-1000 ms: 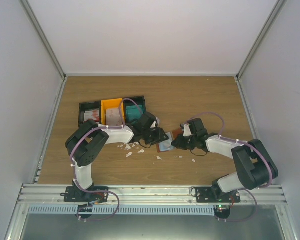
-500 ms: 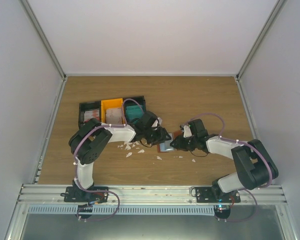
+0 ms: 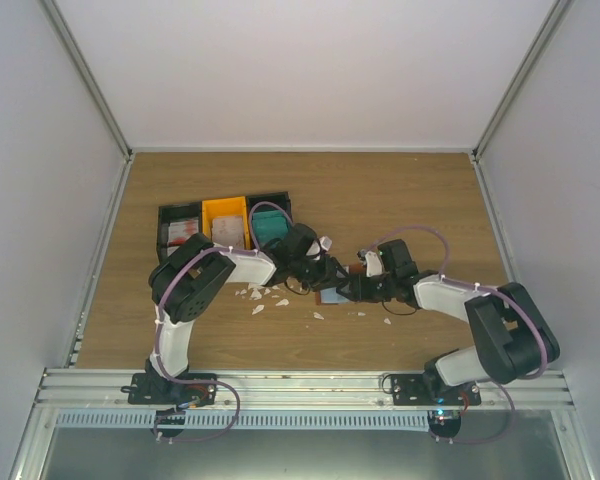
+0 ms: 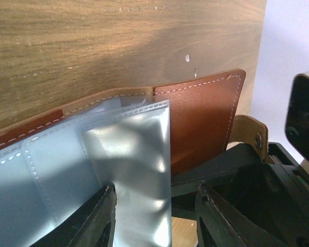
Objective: Put the credit cards into the card holder
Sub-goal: Open the card holder at the center of the board.
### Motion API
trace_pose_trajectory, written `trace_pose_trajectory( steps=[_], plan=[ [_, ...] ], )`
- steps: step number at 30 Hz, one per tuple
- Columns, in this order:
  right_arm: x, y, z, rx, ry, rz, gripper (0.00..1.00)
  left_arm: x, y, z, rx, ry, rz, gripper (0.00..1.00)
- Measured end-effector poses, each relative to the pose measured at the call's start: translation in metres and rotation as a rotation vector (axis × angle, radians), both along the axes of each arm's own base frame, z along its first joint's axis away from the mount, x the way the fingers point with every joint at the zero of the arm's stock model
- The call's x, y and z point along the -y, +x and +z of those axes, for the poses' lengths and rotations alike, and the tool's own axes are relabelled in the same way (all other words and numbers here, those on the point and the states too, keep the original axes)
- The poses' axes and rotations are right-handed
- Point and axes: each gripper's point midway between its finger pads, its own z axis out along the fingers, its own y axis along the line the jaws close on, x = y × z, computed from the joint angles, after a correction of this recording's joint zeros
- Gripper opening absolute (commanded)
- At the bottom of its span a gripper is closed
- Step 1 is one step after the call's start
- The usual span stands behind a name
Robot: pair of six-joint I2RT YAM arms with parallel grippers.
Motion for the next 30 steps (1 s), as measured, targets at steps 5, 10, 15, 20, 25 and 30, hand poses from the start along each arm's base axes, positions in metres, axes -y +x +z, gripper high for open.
trace_pose_trajectory(
  steps=[5,10,15,20,25,30],
  plan=[
    [0.006,0.004,0.006,0.057,-0.036,-0.004,0.48,0.0,0.001,0.0,0.012,0.004,0.003,0.43],
    [0.014,0.005,0.0,0.085,-0.15,-0.019,0.49,0.003,0.002,-0.003,0.022,0.002,-0.014,0.43],
    [0.012,0.007,-0.007,0.099,-0.287,-0.009,0.42,0.005,0.004,-0.003,0.042,-0.001,-0.024,0.43],
    [0.017,0.012,-0.011,0.097,-0.399,-0.045,0.29,0.003,0.009,-0.002,0.071,-0.008,-0.024,0.48],
    [0.022,0.018,-0.013,0.085,-0.431,-0.112,0.22,-0.01,0.005,0.0,0.127,-0.002,-0.023,0.45],
    [0.027,0.024,-0.013,0.075,-0.439,-0.192,0.26,-0.015,0.002,-0.004,0.17,0.026,-0.054,0.36]
  ],
)
